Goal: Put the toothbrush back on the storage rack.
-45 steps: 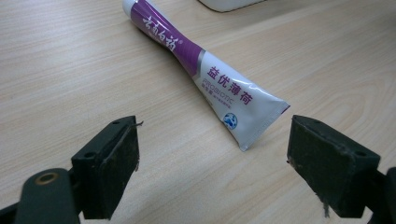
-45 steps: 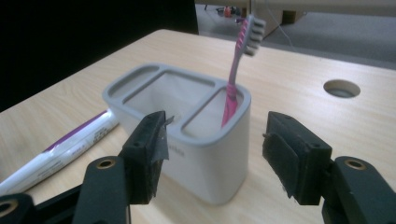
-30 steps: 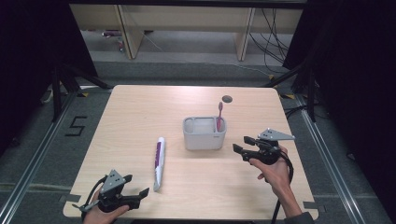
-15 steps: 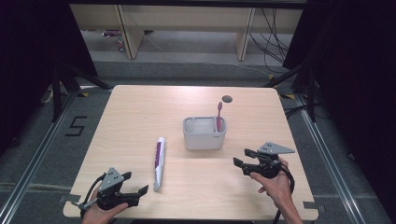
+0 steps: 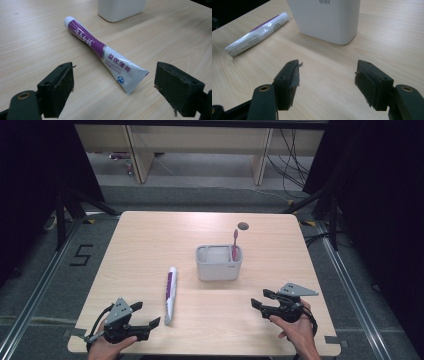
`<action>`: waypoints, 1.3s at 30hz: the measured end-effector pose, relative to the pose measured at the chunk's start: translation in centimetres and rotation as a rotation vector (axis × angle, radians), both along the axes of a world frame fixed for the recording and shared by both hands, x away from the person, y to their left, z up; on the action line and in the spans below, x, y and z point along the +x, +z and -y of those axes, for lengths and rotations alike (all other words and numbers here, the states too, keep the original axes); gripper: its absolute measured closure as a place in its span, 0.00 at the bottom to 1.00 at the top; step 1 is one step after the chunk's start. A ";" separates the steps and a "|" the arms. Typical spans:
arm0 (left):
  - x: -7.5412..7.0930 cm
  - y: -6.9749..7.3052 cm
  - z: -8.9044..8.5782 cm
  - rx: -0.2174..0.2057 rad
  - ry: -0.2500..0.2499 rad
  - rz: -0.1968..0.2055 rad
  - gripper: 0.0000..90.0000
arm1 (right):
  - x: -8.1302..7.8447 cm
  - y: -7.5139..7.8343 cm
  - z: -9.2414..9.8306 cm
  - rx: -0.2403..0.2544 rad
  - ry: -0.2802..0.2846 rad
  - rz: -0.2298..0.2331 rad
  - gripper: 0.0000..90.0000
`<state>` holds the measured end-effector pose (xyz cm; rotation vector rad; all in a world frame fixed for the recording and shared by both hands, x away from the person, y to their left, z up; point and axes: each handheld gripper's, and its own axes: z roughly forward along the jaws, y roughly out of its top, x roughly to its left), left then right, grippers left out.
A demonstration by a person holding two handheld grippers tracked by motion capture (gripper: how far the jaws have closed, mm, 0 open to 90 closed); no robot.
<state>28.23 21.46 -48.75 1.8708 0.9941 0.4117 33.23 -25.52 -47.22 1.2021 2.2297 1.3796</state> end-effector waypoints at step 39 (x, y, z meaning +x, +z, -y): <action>1.1 -0.2 -0.6 0.011 0.001 -0.001 0.17 | -4.3 -1.9 0.8 -0.029 -0.016 -0.081 0.27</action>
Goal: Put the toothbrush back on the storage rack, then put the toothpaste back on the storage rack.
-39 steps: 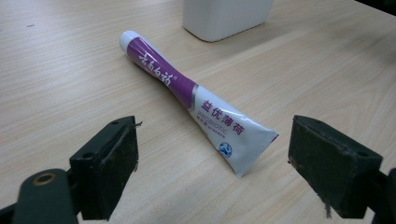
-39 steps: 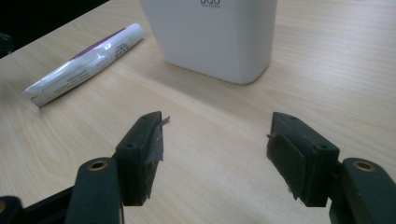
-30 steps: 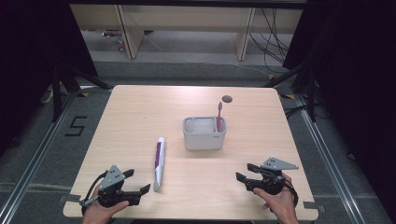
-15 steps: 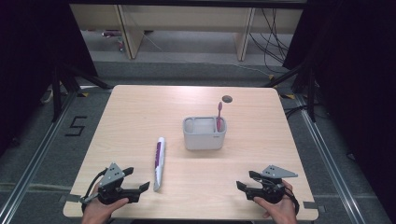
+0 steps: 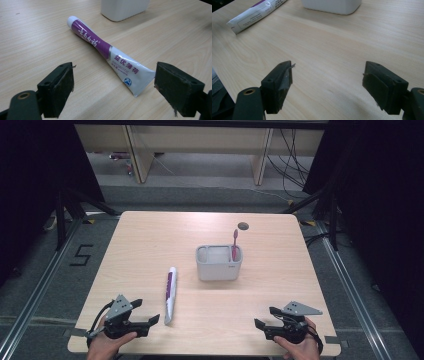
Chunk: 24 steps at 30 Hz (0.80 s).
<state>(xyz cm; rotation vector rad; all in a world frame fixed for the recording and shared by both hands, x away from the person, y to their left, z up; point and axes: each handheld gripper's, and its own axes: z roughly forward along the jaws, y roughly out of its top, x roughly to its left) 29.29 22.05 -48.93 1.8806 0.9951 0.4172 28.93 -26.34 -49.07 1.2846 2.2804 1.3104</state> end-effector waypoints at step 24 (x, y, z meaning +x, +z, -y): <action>1.5 0.1 0.2 0.010 -0.025 0.005 0.17 | -2.0 -0.4 0.4 -0.009 0.006 -0.028 0.27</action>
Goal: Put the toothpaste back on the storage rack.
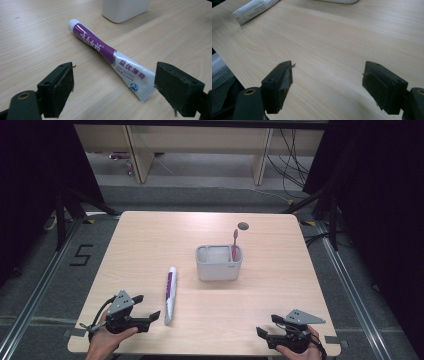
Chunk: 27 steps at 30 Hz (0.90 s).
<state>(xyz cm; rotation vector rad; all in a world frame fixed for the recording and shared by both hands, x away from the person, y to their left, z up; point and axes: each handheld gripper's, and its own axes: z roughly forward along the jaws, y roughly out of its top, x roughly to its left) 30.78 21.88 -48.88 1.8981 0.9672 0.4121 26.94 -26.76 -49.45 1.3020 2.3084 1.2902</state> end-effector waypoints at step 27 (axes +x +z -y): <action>5.1 1.4 1.6 0.107 -0.141 0.074 0.18 | 0.1 -0.2 -0.1 -0.041 0.022 0.015 0.29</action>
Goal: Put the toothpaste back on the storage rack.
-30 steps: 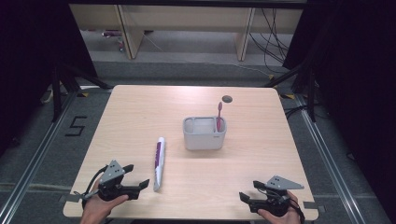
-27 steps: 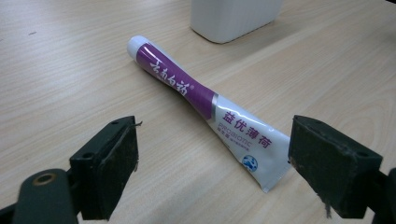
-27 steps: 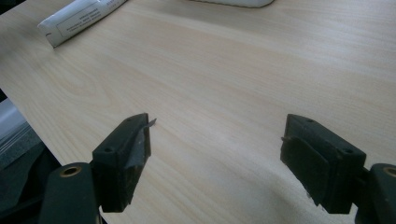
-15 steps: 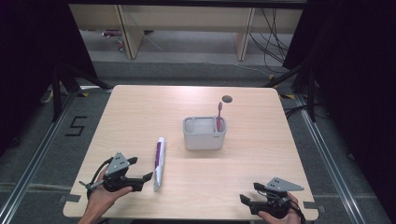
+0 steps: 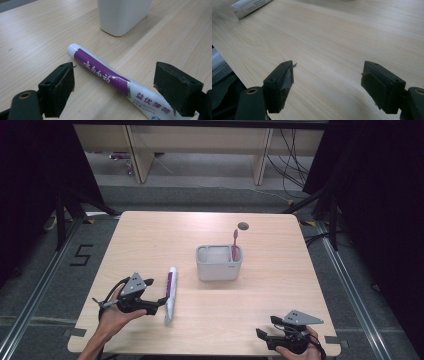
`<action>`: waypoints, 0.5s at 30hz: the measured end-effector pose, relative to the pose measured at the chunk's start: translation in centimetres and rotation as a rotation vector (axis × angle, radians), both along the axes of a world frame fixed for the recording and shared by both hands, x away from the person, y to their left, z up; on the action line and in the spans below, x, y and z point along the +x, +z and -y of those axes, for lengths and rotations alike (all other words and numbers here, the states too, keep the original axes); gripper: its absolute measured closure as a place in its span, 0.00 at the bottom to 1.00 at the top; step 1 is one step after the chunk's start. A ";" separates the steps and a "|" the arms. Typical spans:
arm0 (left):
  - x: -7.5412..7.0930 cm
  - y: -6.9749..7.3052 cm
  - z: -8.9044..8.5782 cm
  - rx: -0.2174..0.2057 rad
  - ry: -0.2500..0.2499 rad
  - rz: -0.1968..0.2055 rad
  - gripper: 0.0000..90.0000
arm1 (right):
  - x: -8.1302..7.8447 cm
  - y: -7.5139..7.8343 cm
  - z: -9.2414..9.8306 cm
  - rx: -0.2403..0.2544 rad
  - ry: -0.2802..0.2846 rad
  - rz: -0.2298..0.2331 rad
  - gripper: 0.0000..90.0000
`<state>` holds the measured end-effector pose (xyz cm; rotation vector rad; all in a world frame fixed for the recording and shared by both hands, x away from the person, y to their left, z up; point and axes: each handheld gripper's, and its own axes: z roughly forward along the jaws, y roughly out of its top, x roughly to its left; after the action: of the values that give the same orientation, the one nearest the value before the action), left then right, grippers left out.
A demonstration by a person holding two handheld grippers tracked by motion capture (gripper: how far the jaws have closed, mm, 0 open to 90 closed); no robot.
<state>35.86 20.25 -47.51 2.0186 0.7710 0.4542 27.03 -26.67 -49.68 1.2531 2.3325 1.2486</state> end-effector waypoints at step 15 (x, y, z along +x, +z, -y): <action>2.6 0.3 1.6 0.069 -0.060 0.002 0.23 | 0.0 -0.1 -0.1 -0.008 -0.001 0.003 0.30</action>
<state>38.43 18.61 -47.20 2.0993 0.7002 0.4536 27.03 -26.55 -49.74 1.2488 2.3326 1.2381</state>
